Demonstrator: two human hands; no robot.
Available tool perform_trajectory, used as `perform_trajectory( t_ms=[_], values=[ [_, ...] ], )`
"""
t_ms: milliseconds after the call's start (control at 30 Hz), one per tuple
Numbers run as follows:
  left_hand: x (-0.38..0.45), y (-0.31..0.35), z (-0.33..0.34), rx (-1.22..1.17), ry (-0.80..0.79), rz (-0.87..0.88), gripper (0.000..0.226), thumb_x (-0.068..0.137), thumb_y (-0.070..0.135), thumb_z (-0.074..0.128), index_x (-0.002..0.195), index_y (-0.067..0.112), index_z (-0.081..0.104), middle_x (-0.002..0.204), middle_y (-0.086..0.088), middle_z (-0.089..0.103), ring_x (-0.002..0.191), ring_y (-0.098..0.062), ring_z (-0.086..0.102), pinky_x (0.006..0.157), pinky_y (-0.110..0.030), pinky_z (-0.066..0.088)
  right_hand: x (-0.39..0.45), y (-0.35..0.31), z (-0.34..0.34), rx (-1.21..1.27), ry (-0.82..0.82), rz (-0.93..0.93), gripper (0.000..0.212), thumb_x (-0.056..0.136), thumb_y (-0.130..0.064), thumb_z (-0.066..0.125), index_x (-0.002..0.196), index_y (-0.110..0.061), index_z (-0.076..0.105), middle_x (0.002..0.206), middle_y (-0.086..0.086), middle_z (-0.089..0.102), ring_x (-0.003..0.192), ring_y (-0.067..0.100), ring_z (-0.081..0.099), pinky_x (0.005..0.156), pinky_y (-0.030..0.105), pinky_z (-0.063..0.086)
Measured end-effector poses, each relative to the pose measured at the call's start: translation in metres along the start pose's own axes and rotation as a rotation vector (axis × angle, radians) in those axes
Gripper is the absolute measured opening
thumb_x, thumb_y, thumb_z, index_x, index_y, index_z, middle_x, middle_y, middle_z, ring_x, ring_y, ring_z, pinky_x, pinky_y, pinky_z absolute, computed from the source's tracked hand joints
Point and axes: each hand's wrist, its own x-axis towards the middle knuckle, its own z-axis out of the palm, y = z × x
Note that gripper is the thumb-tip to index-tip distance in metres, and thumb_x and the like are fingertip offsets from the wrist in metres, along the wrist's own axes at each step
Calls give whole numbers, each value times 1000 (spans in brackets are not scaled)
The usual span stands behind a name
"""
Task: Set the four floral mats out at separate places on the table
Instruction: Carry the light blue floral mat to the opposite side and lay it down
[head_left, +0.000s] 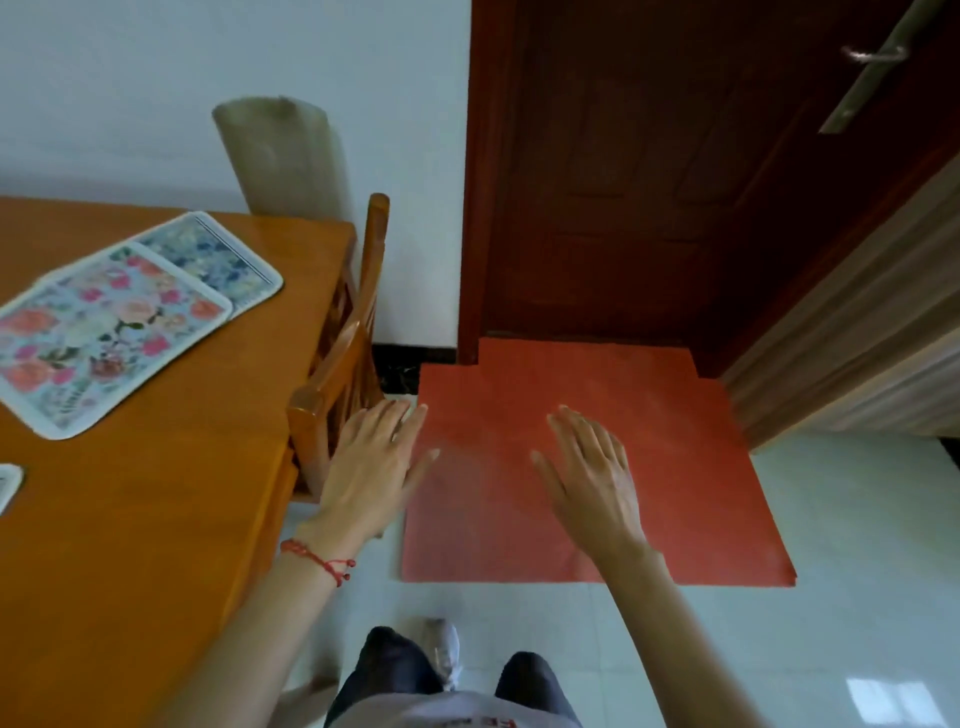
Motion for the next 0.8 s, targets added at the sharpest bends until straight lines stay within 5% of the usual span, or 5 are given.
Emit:
perform_trajectory(
  t_ms=[167, 333, 533, 667, 800],
  values=[
    [33, -26, -12, -1, 21, -63, 74, 97, 49, 5, 117, 4, 60, 118, -16, 63, 111, -32, 60, 90, -47, 48, 54, -6, 13, 20, -2, -50, 47, 91, -38, 39, 114, -4, 62, 120, 14, 62, 109, 31, 60, 92, 41, 46],
    [59, -49, -12, 25, 49, -172, 53, 91, 41, 30, 121, 7, 58, 123, -13, 61, 117, -29, 55, 93, -44, 46, 108, -6, 36, 40, -5, -137, 51, 94, -42, 33, 112, -4, 62, 119, 14, 63, 105, 31, 61, 88, 41, 49],
    [88, -73, -13, 54, 36, -373, 67, 97, 47, 10, 121, 7, 58, 122, -14, 61, 115, -32, 56, 92, -44, 46, 179, -10, 68, 110, -8, -289, 44, 88, -35, 42, 112, -4, 63, 117, 14, 64, 106, 29, 61, 90, 39, 48],
    [101, -81, -12, 61, 51, -545, 60, 93, 46, 22, 122, 8, 58, 124, -15, 60, 117, -32, 55, 94, -46, 45, 225, -14, 81, 144, -82, -399, 44, 86, -34, 42, 115, -6, 61, 118, 13, 63, 109, 28, 59, 92, 39, 47],
    [105, -84, -16, 51, 50, -689, 69, 95, 51, 9, 121, 9, 58, 123, -14, 61, 115, -31, 57, 91, -46, 47, 264, -21, 94, 194, -187, -498, 47, 89, -37, 38, 118, -6, 59, 123, 13, 60, 113, 29, 58, 98, 38, 42]
  ],
)
